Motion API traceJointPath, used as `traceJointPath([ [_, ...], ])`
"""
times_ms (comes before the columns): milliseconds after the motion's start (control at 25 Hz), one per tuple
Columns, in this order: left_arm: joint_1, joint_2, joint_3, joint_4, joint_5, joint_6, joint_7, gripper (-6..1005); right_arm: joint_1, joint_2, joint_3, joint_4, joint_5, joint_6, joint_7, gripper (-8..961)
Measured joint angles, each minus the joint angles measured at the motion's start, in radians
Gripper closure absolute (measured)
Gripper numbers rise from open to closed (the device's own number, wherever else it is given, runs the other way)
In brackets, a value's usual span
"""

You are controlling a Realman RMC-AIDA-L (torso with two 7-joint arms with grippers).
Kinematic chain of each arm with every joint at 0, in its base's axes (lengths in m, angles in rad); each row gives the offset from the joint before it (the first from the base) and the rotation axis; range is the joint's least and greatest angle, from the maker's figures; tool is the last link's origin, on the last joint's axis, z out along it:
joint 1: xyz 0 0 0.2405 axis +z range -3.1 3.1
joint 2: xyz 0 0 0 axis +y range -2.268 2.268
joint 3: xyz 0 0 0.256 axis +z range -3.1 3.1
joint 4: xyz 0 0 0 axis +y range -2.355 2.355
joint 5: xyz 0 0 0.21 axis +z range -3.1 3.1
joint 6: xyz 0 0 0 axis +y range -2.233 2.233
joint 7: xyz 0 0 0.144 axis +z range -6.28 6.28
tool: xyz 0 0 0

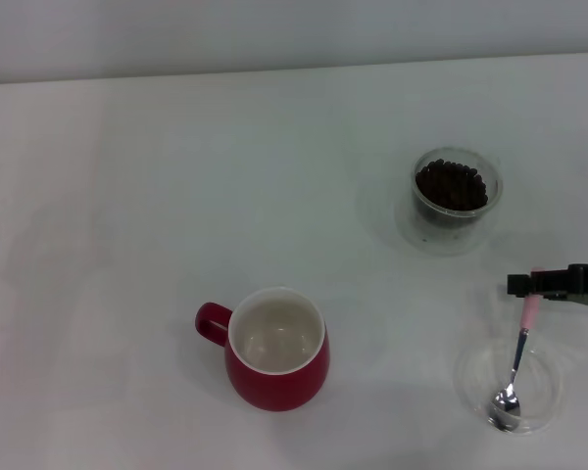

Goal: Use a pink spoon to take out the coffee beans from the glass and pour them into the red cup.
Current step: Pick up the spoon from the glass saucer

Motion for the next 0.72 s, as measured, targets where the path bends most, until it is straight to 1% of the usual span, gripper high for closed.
traceJointPath([
  [120, 0.000, 0.000, -0.003, -0.002, 0.000, 0.000, 0.000, 333, -0.001, -0.003, 0.001, 0.000, 0.000, -0.002, -0.001, 519],
  [360, -0.003, 0.001, -0.005, -0.003, -0.001, 0.000, 0.000, 333, 0.008, -0.005, -0.002, -0.001, 0.000, -0.005, -0.004, 761],
  [480, -0.003, 0.002, -0.006, -0.003, -0.003, 0.000, 0.000, 333, 0.009, -0.008, -0.001, -0.001, 0.000, -0.005, -0.005, 798],
  [720, -0.004, 0.000, -0.006, 0.001, -0.004, 0.000, 0.000, 333, 0.009, -0.016, 0.005, -0.005, 0.005, -0.006, -0.004, 800],
])
